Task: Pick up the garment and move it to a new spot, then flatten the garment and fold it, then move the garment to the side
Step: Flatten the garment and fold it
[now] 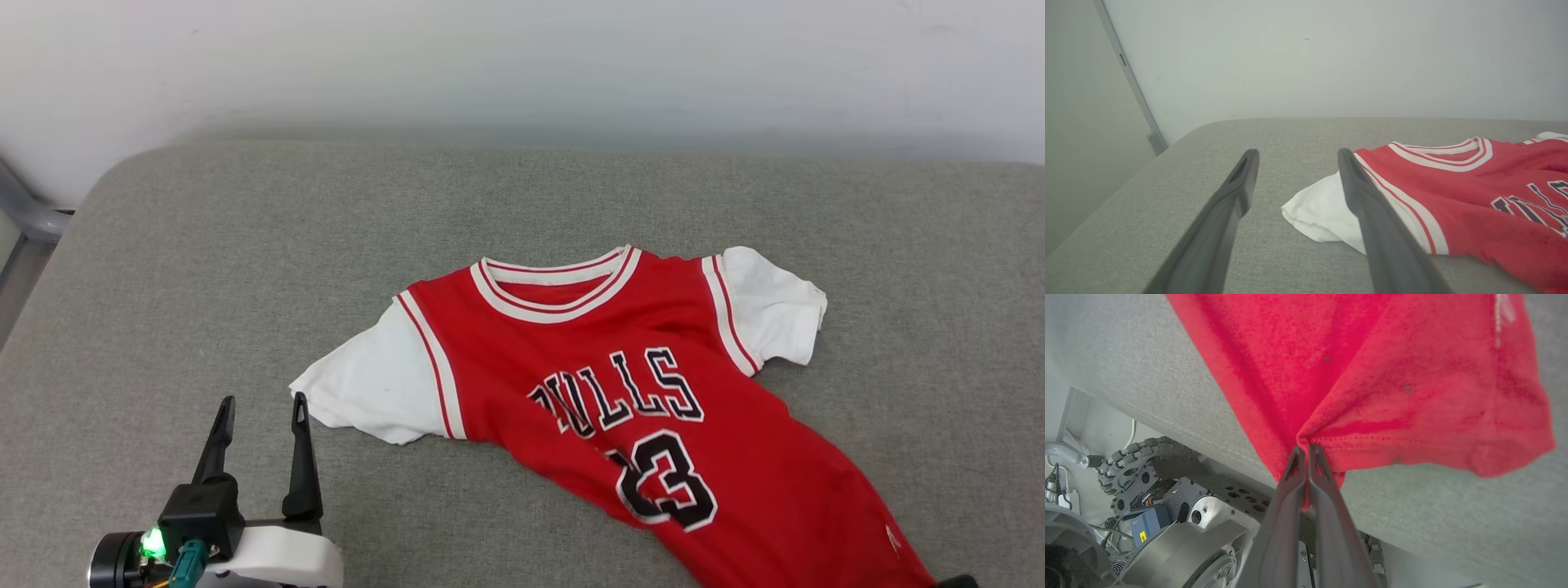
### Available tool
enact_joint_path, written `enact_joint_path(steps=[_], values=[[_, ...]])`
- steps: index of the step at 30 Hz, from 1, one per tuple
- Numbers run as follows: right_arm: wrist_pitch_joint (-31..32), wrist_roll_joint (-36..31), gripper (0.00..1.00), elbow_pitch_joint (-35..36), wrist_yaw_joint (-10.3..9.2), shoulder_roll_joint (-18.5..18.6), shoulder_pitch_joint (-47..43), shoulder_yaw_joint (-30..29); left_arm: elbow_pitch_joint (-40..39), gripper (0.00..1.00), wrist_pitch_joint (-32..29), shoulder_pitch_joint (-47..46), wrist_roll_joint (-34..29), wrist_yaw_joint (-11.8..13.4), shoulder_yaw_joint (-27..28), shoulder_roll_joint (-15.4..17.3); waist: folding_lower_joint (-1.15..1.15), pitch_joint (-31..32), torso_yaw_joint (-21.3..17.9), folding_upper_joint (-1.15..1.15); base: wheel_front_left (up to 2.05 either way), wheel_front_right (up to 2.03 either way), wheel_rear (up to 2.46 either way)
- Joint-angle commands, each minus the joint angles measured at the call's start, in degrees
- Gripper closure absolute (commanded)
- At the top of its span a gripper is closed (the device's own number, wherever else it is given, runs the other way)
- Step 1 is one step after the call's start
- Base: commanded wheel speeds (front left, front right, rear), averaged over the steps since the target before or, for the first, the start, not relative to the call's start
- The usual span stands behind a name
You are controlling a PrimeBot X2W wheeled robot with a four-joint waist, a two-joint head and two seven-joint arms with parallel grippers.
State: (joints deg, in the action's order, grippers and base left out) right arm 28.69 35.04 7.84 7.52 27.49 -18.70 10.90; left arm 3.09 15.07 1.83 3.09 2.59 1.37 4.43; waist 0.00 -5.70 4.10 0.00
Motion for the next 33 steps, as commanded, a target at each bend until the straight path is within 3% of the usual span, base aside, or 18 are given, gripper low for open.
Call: enact_joint_path(steps=[1,5,6,7,13,16,18,25,33], values=[[0.31,-0.41,1.0,-0.41,-0.06,-0.2,-0.74,0.14,0.04,0.0,0.14,0.18,-0.22,-0.17,0.2,-0.34,0.0,-0.05,-0.01,0.0,0.0,0.0,0.0],[-1.13,-1.06,1.0,-1.52,-0.05,-2.14,-1.26,0.49,0.25,0.0,0.14,0.35,-0.34,-0.44,0.56,-0.43,0.0,-0.25,-0.17,0.0,0.0,0.0,0.0],[-2.07,-1.44,0.54,-1.45,-0.05,-2.47,-0.67,-0.11,0.28,0.0,0.14,0.44,-0.36,-0.5,0.68,-0.46,0.0,-0.23,-0.28,0.0,0.0,0.0,0.0],[-3.01,-2.12,0.0,-1.04,-0.04,-2.65,0.05,-0.65,0.29,0.0,0.14,0.56,-0.46,-0.51,0.78,-0.49,0.0,-0.19,-0.39,0.0,0.0,0.0,0.0],[-8.82,-3.48,0.0,4.74,-0.06,-2.94,4.42,-5.53,0.32,0.0,0.14,0.87,-0.92,-0.65,1.29,-0.51,0.0,-0.01,-0.97,0.0,0.0,0.0,0.0],[-11.44,-4.95,0.0,7.88,-0.05,-2.0,8.36,-9.13,0.11,0.0,0.14,0.53,-1.06,-0.68,1.33,-0.58,0.0,-0.31,-1.03,0.0,0.0,0.0,0.0],[-13.02,-7.65,0.0,8.09,-0.06,0.52,15.72,-11.61,-0.43,0.0,0.14,-0.73,-1.15,-0.88,1.12,-0.72,0.0,-1.62,-0.71,0.0,0.0,0.0,0.0],[-8.58,-8.65,0.0,4.16,-0.05,6.93,30.37,-8.47,-0.92,0.0,0.14,-4.1,-1.33,-1.73,-0.06,-0.86,0.0,-5.58,1.5,0.0,0.0,0.0,0.0],[-0.11,-3.88,0.0,-6.79,-0.06,12.21,46.01,0.81,-1.46,0.0,0.14,-7.27,-0.88,-1.95,-0.75,-1.16,0.0,-9.67,4.43,0.0,0.0,0.0,0.0]])
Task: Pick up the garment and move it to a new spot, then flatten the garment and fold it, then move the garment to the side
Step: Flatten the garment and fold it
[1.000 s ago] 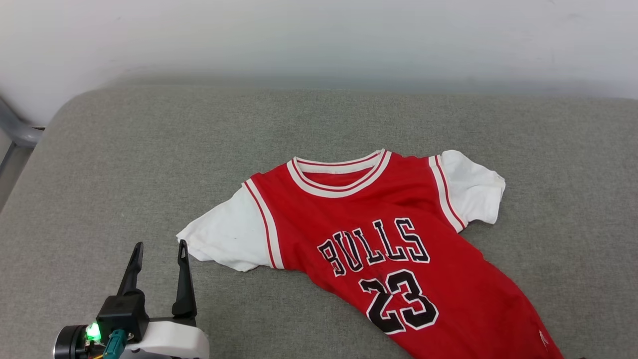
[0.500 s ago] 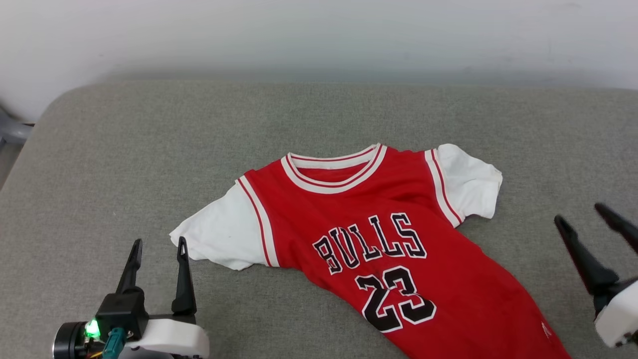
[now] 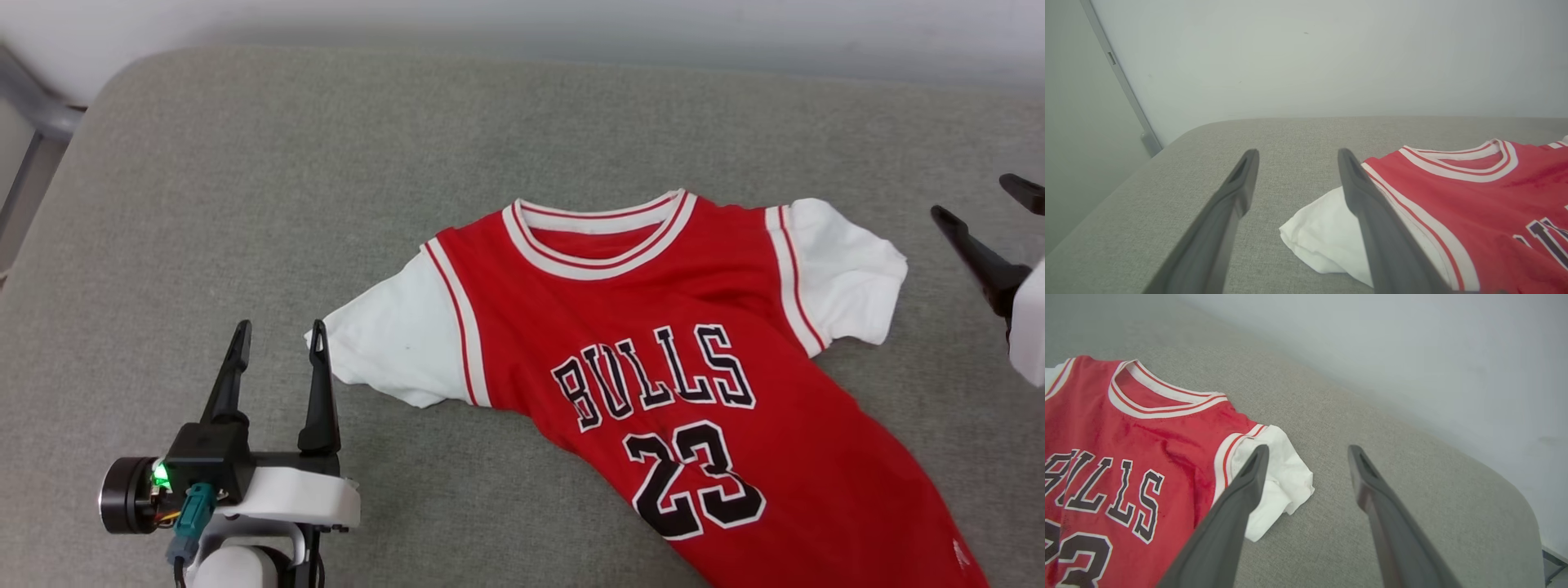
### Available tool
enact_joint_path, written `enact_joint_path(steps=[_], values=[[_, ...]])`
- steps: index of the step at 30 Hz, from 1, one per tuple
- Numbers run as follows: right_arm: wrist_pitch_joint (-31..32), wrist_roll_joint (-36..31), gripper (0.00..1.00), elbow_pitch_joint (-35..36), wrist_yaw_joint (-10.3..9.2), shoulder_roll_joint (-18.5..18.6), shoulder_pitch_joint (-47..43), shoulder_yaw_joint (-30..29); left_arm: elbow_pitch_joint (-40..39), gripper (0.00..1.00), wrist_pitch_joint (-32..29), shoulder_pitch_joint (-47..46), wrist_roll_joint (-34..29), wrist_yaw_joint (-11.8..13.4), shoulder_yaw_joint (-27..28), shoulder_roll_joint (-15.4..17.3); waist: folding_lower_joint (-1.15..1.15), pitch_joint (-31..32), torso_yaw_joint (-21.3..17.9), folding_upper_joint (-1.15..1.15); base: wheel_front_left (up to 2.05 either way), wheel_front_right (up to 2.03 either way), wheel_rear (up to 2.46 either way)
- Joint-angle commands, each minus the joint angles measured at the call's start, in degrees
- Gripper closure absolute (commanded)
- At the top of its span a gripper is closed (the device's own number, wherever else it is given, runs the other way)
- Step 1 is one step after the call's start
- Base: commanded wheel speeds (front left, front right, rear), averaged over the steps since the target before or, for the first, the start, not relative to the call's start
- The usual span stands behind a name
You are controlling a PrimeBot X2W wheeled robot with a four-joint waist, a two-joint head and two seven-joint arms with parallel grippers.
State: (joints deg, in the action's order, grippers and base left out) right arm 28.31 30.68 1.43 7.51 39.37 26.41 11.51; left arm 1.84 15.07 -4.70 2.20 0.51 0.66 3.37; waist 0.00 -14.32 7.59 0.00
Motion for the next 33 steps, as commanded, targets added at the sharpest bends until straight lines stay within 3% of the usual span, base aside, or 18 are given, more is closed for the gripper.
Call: enact_joint_path(steps=[1,10,17,26,27,28,33], values=[[1.84,1.14,0.0,-1.89,-0.04,0.85,2.47,1.54,-0.36,0.0,0.14,-0.94,0.06,0.17,-0.12,-0.12,0.0,-1.49,1.23,0.0,0.0,0.0,0.0],[16.55,4.87,0.0,-15.12,-0.06,3.22,13.83,11.85,-1.12,0.0,0.14,-3.15,0.69,0.31,-0.72,-0.39,0.0,-5.67,3.22,0.0,0.0,0.0,0.0],[17.2,2.79,0.0,-23.98,-0.05,0.85,19.2,16.95,-1.68,0.0,0.14,-5.02,1.26,0.73,-1.63,-0.47,0.0,-9.63,4.26,0.0,0.0,0.0,0.0],[15.39,5.31,0.0,-31.09,-0.02,-0.45,17.03,23.55,-1.19,0.0,0.14,-6.23,1.51,0.99,-1.54,-0.5,0.0,-10.75,4.51,0.0,0.0,0.0,0.0],[13.88,5.8,0.8,-31.16,-0.03,-0.35,17.34,23.44,-1.14,0.0,0.14,-6.07,1.46,1.03,-1.37,-0.5,0.0,-10.52,4.28,0.0,0.0,0.0,0.0],[12.58,6.26,1.0,-31.21,-0.03,-0.15,17.56,23.44,-1.03,0.0,0.14,-5.94,1.41,0.99,-1.18,-0.5,0.0,-10.18,4.05,0.0,0.0,0.0,0.0],[3.53,7.87,1.0,-29.97,-0.08,2.55,18.68,22.71,-1.06,0.0,0.14,-5.54,1.13,0.6,-0.57,-0.5,0.0,-7.54,2.69,0.0,0.0,0.0,0.0]])
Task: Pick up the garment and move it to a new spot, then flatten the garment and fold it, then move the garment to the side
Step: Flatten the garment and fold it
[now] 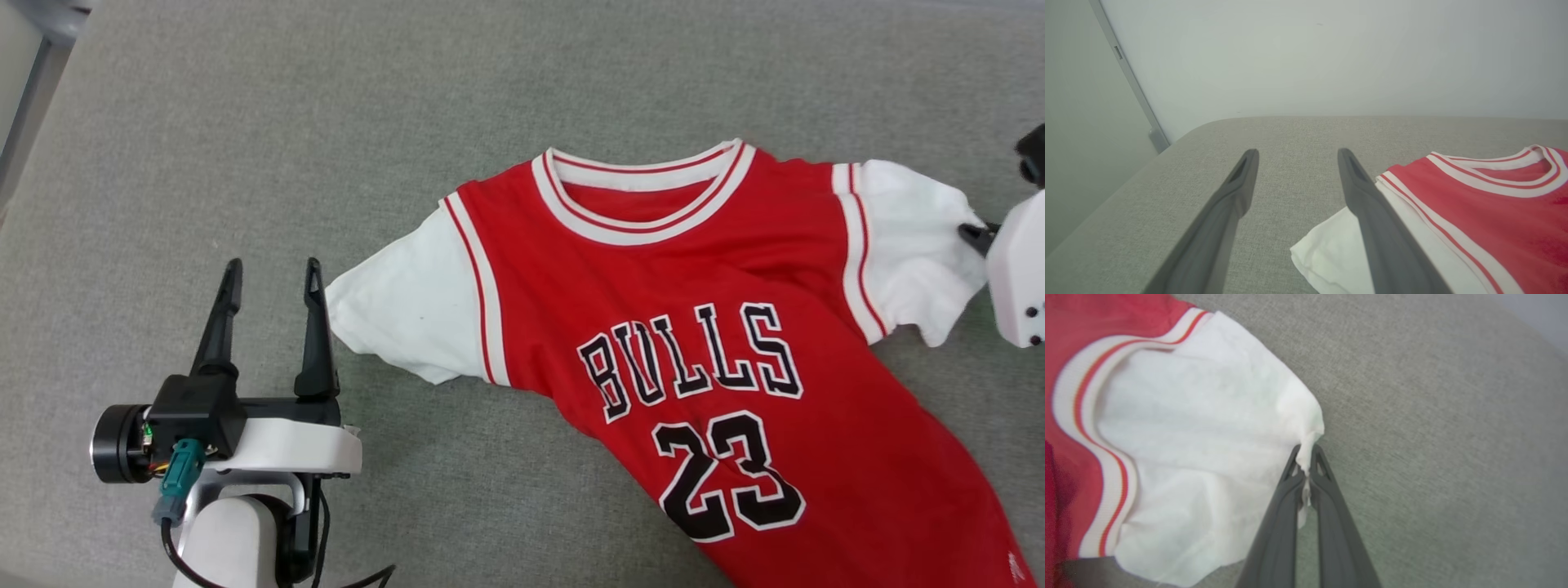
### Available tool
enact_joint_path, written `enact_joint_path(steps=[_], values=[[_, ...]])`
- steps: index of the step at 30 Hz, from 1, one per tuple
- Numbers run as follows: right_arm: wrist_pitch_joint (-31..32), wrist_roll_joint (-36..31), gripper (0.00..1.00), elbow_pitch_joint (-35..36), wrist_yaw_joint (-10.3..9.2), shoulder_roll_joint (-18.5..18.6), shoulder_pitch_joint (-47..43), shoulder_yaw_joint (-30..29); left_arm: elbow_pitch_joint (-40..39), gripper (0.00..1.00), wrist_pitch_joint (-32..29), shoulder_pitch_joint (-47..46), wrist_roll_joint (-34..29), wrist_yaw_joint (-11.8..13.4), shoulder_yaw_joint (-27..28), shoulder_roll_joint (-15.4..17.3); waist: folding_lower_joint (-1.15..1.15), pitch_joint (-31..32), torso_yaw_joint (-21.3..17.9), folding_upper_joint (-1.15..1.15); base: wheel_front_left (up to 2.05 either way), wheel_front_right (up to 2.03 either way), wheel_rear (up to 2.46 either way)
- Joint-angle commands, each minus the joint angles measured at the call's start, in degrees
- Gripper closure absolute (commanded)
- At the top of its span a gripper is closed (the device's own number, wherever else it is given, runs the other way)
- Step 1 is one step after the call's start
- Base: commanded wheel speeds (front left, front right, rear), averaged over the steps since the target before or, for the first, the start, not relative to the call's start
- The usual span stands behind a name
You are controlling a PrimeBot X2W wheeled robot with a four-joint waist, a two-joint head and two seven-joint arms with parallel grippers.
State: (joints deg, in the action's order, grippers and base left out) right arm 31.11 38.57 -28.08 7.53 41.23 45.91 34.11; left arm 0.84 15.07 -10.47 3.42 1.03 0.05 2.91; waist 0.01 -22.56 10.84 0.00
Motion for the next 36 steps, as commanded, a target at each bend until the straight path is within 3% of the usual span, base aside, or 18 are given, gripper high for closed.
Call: enact_joint_path(steps=[1,10,21,27,36], values=[[-1.14,0.46,1.0,-0.05,-0.09,1.0,-0.77,-0.34,-0.11,0.0,0.14,0.19,-0.19,-0.07,0.27,-0.04,-0.01,1.29,-0.85,0.0,0.0,0.0,0.0],[-11.25,3.64,1.0,3.13,-0.08,5.96,-7.59,-2.19,0.57,0.0,0.14,-1.78,-1.22,-3.4,1.7,2.72,-0.01,6.31,-3.67,0.0,0.0,0.0,0.0],[-14.83,3.06,1.0,10.71,-0.08,7.09,-19.62,-9.06,8.08,0.0,-1.22,-14.1,1.66,-8.12,-2.04,11.91,-0.01,9.4,-7.01,0.0,0.0,0.0,0.0],[-13.17,0.28,1.0,15.67,-0.08,4.5,-23.41,-12.72,10.12,0.0,-9.55,-22.74,8.53,-8.45,-8.49,18.55,-0.01,9.39,-9.02,0.0,0.0,0.0,0.0],[-9.95,-2.88,1.0,20.62,-0.08,1.46,-26.7,-16.95,13.02,0.0,-31.96,-33.39,23.62,-8.46,-21.54,28.87,-0.01,7.98,-10.42,0.0,0.0,0.0,0.0]])
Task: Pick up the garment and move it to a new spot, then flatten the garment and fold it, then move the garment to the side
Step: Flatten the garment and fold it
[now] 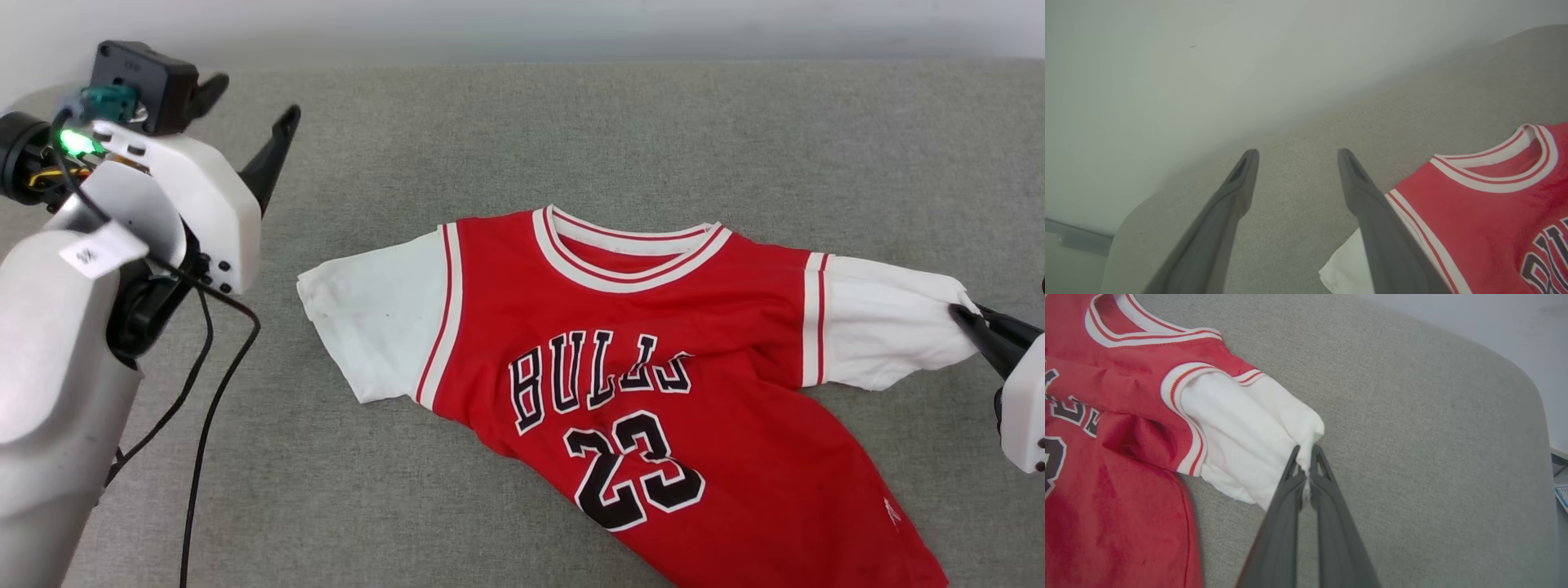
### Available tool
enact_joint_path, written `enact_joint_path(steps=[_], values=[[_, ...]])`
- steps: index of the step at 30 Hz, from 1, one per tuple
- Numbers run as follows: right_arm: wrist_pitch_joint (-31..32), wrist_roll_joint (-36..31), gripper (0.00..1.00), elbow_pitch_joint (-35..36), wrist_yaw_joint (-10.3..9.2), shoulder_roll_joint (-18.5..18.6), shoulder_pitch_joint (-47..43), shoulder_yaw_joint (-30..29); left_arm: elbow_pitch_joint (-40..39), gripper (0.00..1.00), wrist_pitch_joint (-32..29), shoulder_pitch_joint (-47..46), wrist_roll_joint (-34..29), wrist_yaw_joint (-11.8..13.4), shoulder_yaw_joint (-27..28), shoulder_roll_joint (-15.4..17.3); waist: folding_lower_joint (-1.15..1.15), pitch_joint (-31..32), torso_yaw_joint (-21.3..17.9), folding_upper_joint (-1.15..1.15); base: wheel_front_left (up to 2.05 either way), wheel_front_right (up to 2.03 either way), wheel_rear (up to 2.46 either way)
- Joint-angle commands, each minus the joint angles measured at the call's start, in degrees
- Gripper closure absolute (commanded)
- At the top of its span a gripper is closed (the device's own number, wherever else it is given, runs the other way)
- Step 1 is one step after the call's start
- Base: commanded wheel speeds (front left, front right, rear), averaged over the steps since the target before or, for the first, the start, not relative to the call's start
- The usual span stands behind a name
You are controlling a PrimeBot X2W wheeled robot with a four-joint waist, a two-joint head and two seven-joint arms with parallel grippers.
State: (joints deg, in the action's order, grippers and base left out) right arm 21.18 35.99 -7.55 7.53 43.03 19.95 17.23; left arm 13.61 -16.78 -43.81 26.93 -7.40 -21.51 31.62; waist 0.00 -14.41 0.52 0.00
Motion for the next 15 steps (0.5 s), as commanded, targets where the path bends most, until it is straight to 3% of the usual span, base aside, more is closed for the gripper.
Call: enact_joint_path(steps=[1,7,15], values=[[0.28,-0.53,1.0,0.58,-0.08,-0.65,-0.92,-0.45,0.91,0.0,-3.22,-0.99,2.1,-0.04,-1.27,0.85,0.0,-0.38,-0.21,0.0,0.0,0.0,0.0],[1.53,-1.55,1.0,2.58,-0.08,-1.65,-1.32,-1.93,4.39,0.0,-16.92,-5.18,11.05,-0.04,-7.63,3.72,0.0,-2.05,-0.72,0.0,0.0,0.0,0.0],[2.84,-2.14,1.0,4.85,-0.08,-2.48,0.49,-2.63,10.82,0.0,-28.45,-9.49,18.69,-0.05,-13.48,4.66,0.0,-5.44,-1.81,0.0,0.0,0.0,0.0]])
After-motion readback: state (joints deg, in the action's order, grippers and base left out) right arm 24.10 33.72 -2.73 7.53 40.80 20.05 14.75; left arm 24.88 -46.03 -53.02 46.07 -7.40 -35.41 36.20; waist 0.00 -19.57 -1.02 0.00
